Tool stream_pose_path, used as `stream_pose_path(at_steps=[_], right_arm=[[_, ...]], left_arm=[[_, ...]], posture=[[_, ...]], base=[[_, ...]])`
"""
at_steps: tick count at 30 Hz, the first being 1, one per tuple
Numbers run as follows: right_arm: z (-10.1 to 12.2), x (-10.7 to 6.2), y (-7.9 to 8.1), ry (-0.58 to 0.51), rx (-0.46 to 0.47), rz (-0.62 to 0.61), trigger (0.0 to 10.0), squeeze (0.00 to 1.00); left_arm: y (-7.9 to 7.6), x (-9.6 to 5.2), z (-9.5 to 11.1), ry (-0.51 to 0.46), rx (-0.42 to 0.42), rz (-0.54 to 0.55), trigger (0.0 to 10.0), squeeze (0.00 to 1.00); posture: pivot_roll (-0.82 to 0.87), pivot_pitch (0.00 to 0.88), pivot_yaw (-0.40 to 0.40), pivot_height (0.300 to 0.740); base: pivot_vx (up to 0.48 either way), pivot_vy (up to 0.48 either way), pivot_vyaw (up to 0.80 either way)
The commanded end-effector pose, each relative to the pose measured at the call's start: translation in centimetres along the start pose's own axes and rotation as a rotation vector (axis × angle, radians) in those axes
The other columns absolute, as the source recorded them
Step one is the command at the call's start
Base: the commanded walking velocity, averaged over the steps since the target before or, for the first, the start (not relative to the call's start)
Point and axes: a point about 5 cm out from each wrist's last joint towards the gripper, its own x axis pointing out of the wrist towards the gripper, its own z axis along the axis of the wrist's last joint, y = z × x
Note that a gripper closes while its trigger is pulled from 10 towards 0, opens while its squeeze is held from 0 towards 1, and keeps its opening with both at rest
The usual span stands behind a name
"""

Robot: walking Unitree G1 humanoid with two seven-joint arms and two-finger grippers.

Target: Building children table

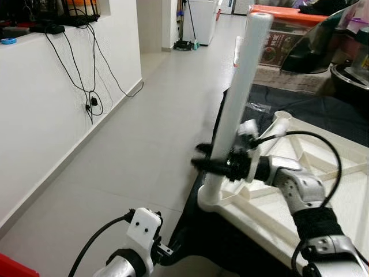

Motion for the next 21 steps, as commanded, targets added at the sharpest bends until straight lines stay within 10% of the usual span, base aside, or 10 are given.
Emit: stream_pose_path(at_steps=[1,9,14,21], right_arm=[[-1.3,1.4,0.1,0.11,-0.022,0.068,0.0,0.0],[-0.4,1.1,-2.7,-0.042,-0.072,-0.393,0.0,0.0],[-0.3,-2.3,-4.7,-0.176,-0.017,-1.033,0.0,0.0],[-3.0,-6.0,-1.5,-0.258,0.113,-1.74,0.0,0.0]], left_arm=[[0.0,0.1,-0.4,0.013,-0.005,0.004,10.0,0.0],[-0.1,0.0,-0.4,0.009,-0.009,0.007,10.0,0.0],[0.0,-0.1,-0.4,0.009,-0.011,0.004,10.0,0.0],[0.1,-0.1,-0.4,0.012,-0.01,-0.002,10.0,0.0]], posture=[[0.14,0.037,-0.08,0.74],[0.14,0.043,-0.081,0.74],[0.13,0.046,-0.071,0.74],[0.12,0.047,-0.062,0.74]], base=[[0.0,0.0,0.0],[0.0,0.0,0.0],[0.0,0.0,0.0],[0.0,0.0,0.0]])
